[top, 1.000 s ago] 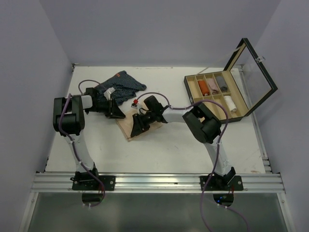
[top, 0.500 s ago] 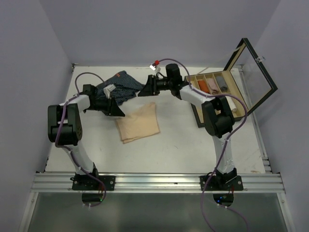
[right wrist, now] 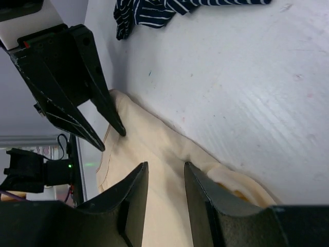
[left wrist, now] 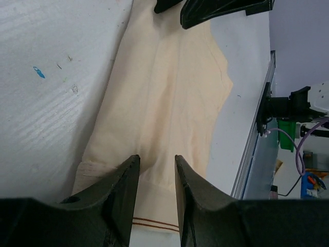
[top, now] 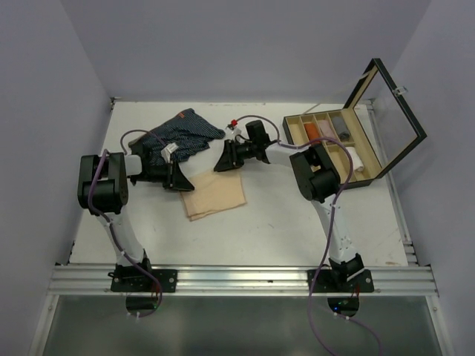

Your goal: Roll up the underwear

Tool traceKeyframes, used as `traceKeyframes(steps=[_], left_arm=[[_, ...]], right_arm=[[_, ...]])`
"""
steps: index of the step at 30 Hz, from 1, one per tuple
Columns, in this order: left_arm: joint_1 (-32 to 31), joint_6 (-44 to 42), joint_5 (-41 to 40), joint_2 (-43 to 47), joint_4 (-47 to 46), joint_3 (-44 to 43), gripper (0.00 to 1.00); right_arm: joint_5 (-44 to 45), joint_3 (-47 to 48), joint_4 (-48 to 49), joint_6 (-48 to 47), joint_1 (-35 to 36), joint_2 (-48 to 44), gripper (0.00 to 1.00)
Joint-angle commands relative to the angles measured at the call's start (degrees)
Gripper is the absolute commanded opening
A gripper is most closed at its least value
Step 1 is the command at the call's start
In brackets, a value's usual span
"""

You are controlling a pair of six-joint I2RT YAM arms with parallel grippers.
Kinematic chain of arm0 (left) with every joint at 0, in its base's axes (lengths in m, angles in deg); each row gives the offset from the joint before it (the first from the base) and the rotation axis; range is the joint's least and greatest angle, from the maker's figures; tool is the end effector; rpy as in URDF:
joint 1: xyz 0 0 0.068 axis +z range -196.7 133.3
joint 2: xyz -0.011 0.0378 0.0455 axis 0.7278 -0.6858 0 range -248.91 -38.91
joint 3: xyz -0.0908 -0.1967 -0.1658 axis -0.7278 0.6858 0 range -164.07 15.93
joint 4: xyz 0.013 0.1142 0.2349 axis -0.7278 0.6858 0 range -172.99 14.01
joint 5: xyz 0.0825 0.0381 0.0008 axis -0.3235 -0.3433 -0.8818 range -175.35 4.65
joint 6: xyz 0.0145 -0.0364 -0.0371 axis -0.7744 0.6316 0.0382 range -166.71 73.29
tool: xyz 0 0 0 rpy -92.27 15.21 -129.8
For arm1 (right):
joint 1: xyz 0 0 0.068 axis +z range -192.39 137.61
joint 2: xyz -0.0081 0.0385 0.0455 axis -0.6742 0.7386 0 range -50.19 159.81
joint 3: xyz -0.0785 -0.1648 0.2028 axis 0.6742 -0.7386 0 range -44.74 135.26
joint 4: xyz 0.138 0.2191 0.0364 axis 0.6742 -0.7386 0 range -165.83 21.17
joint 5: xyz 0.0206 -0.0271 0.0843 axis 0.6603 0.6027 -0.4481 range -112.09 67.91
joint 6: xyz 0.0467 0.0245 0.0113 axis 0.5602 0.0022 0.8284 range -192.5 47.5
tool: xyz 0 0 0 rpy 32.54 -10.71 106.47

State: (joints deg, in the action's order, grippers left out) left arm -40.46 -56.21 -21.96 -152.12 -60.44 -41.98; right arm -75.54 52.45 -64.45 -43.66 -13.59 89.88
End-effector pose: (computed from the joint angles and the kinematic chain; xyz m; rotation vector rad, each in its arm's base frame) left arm 0.3333 0.0045 0.1009 0.2275 2.4107 -1.4428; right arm 0.4395 0.2742 0.1009 -0.5622 2.3184 1.5615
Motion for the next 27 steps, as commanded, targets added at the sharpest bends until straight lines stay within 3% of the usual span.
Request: traceKeyframes(steps=[1, 4, 9, 10, 14, 21, 27], left_arm=[[0.62, -4.28, -4.25, -4.03, 0.47, -1.93, 0.39], [0.62, -6.58, -3.72, -4.48, 4.68, -3.78, 0.39], [-0.52, -12.21, 0.76, 5.35, 12.08, -5.28, 0.4], [-0.61, -11.43, -0.11, 7.28, 12.26, -6.15, 0.41], [-0.7, -8.18, -6.16, 13.79, 8.15, -9.23, 0.41], [-1.84, -8.52, -18.3, 7.31, 4.71, -12.58, 0.39], [-5.44, -14.22, -24.63, 3.17, 7.51, -13.28, 0.34]], right_arm=[[6.69, -1.9, -4.2, -5.37, -3.48, 0.21, 0.39], [5.29, -2.53, -8.68, -8.6, -3.84, -2.51, 0.39], [4.67, 6.07, -24.65, -20.03, -3.84, -7.79, 0.45], [4.67, 8.43, -29.38, -21.79, -3.84, -8.84, 0.45], [4.85, 6.36, -33.65, -23.75, -3.4, -16.13, 0.46], [8.71, -8.57, -35.33, -21.2, 1.87, -20.45, 0.39], [14.07, -8.34, -39.97, -22.42, 1.61, -16.41, 0.37]])
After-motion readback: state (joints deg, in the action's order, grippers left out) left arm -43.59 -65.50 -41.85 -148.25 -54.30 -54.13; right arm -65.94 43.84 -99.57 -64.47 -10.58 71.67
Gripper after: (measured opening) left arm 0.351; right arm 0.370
